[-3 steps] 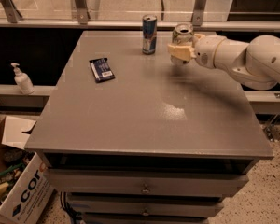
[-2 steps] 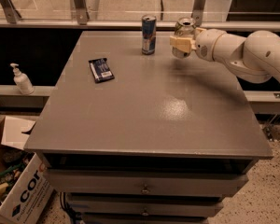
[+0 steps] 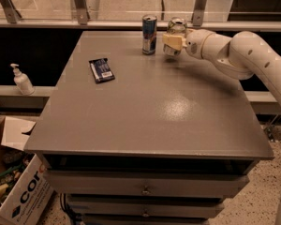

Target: Move 7up can near redbull can

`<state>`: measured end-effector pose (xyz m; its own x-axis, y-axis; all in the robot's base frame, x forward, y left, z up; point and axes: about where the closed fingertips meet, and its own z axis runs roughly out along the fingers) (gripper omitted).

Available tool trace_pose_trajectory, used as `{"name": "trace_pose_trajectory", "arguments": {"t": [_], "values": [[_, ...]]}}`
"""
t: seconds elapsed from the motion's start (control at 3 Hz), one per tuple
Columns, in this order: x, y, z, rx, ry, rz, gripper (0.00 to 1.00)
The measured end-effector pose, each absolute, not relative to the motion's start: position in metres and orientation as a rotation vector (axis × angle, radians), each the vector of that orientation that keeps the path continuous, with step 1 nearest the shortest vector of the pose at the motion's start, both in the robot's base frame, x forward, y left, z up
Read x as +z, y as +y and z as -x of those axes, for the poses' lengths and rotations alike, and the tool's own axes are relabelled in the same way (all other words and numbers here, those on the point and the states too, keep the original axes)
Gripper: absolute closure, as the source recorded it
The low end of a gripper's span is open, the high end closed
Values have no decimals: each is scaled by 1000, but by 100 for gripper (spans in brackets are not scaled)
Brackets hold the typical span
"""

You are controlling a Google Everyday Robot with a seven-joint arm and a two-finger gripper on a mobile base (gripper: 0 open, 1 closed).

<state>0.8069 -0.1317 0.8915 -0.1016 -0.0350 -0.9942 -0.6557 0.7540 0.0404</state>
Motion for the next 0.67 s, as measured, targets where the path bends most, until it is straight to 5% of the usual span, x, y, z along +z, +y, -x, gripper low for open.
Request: {"name": "trace_pose_trajectory", "arguments": {"t": [0.67], "values": [[868,-97,-816,677,1621,572,100]]}}
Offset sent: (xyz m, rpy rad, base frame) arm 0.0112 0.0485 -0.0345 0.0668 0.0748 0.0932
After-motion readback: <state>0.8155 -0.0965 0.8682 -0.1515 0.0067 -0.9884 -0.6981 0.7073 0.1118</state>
